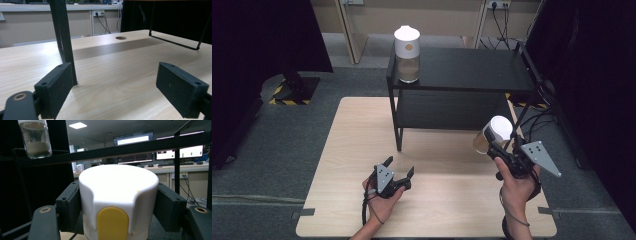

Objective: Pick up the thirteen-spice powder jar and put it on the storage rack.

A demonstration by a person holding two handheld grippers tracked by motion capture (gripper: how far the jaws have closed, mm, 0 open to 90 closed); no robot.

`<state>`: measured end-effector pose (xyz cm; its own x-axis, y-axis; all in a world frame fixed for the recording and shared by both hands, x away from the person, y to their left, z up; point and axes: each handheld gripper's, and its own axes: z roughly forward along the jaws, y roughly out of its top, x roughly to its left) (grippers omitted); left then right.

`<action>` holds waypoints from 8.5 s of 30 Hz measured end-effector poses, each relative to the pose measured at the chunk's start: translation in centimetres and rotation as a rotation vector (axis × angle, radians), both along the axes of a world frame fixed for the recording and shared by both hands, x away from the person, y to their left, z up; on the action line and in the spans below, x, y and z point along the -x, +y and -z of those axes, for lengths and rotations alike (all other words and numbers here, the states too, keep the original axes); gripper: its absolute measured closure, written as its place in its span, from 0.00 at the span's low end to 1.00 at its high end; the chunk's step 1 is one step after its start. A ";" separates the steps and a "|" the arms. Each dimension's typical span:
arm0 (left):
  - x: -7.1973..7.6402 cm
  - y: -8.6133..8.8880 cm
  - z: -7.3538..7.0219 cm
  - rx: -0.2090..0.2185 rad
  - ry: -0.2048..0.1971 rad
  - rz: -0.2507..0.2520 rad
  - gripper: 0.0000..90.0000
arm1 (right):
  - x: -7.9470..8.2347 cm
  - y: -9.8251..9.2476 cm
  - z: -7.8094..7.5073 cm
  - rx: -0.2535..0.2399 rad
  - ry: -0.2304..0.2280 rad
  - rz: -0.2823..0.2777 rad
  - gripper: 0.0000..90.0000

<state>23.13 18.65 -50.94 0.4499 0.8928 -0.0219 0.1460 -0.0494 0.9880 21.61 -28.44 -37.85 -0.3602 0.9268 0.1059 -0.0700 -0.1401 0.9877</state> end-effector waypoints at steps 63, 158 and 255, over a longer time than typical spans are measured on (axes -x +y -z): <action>0.0 -0.1 0.0 -0.009 -0.005 0.002 0.15 | -2.4 0.4 -8.0 -0.012 -0.115 0.041 0.35; 0.0 -0.2 0.0 -0.014 -0.011 0.011 0.15 | -12.9 1.4 -16.9 0.117 -0.002 0.220 0.33; 0.1 -0.4 0.0 -0.033 -0.017 0.009 0.15 | -2.2 -1.6 -5.0 0.145 0.113 0.005 0.08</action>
<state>23.01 18.22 -50.93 0.4579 0.8889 0.0150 0.1284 -0.0829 0.9883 23.78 -30.00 -32.83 -0.3487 0.9372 0.0104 0.0418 0.0045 0.9991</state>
